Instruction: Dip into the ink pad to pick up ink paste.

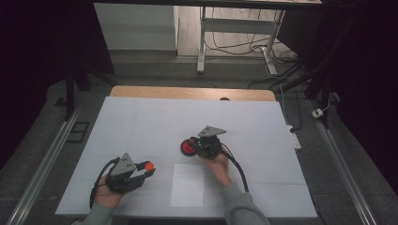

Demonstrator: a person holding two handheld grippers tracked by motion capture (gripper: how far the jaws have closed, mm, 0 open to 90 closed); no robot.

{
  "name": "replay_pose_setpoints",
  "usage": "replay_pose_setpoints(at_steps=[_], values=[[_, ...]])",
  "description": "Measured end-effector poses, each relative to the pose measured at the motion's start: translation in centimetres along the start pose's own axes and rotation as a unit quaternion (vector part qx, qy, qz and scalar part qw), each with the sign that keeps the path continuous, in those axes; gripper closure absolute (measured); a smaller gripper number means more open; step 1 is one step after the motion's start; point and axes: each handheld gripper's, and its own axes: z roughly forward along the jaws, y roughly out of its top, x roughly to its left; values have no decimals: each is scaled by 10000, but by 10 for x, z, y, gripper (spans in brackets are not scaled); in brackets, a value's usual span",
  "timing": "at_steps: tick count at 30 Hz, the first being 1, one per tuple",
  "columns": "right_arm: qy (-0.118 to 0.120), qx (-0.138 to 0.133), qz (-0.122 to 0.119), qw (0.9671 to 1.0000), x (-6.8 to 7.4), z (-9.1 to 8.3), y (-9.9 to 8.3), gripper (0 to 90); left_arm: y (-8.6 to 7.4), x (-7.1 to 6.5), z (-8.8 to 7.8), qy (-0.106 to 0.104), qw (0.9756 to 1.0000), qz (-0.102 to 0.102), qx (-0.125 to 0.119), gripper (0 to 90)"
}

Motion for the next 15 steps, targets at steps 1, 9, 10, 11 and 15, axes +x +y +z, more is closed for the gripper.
replay_pose_setpoints(at_steps=[1, 9, 10, 11, 15], values=[[5, -2, -6, 10000, 0, 0, 0, 730, 0, 0, 0, 2, 10000, 1, 2, 646], [2, -3, -61, 10000, 0, 0, 0, 730, 0, 0, 0, 2, 10000, 1, -6, 646], [12, 2, -55, 10000, 0, 0, 0, 730, 0, 0, 0, 3, 10000, 1, -8, 646], [4, -3, -69, 10000, 0, 0, 0, 730, 0, 0, 0, 3, 10000, -3, -8, 646], [0, -16, -87, 10000, 0, 0, -1, 730, 0, 0, 0, 1, 10000, 6, -4, 646]])
